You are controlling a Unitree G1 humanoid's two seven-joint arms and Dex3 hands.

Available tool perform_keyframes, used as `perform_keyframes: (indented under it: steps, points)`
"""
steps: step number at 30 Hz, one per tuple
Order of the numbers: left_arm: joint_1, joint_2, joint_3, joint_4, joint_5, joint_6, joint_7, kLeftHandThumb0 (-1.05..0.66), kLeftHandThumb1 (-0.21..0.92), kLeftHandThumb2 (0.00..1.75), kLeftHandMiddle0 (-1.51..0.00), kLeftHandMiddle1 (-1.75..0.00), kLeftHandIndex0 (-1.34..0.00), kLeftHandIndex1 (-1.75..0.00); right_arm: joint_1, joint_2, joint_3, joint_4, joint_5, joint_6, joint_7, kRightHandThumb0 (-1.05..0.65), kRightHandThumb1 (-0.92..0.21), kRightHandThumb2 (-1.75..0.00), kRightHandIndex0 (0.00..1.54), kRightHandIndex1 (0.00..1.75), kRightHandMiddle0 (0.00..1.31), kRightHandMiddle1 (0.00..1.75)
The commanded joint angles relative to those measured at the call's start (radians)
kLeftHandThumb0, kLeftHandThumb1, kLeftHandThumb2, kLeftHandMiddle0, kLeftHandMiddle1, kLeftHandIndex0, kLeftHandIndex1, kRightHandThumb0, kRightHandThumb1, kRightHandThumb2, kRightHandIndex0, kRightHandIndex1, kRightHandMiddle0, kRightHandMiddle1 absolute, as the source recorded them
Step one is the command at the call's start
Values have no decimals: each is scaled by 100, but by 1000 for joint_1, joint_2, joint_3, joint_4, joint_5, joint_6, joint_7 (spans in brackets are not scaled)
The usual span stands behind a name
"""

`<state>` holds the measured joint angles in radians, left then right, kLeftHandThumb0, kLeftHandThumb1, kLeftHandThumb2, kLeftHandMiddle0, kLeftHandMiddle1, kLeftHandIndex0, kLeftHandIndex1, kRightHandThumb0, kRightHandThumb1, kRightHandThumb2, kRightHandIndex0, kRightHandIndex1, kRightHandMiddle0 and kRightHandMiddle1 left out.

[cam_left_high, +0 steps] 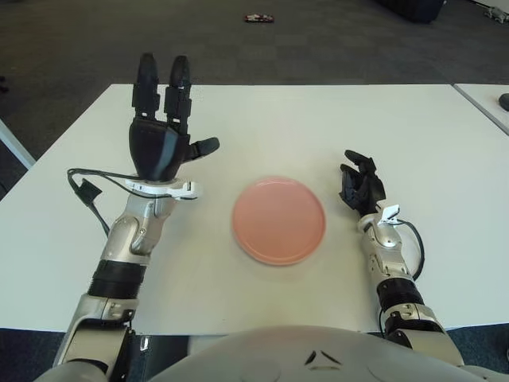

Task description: Put the apple into the plate.

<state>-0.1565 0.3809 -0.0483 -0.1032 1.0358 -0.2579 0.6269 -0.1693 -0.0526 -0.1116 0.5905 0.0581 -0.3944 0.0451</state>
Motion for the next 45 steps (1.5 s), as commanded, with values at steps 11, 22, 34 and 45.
perform_keyframes:
  steps: [11,22,34,45]
  points:
    - [77,72,39,-214,81,70,-45,-99,92,99,0,0,0,-5,23,6,-2,73,6,37,10,-52,-82,-78,24,73,0,80]
    - [355,58,155,-551,76,188,-378,-103,92,99,0,0,0,-6,13,7,-7,89,9,38,11,-49,-78,-80,24,73,0,83]
    - [243,199,228,-540,-69,376,-985,-105,92,70,0,0,0,0,-6,13,-7,98,0,59,-2,-48,-76,-83,25,76,0,83]
    - [233,381,285,-460,-258,324,-1219,-105,92,43,0,0,0,0,-12,9,-9,108,3,59,5,-46,-73,-86,24,79,0,84]
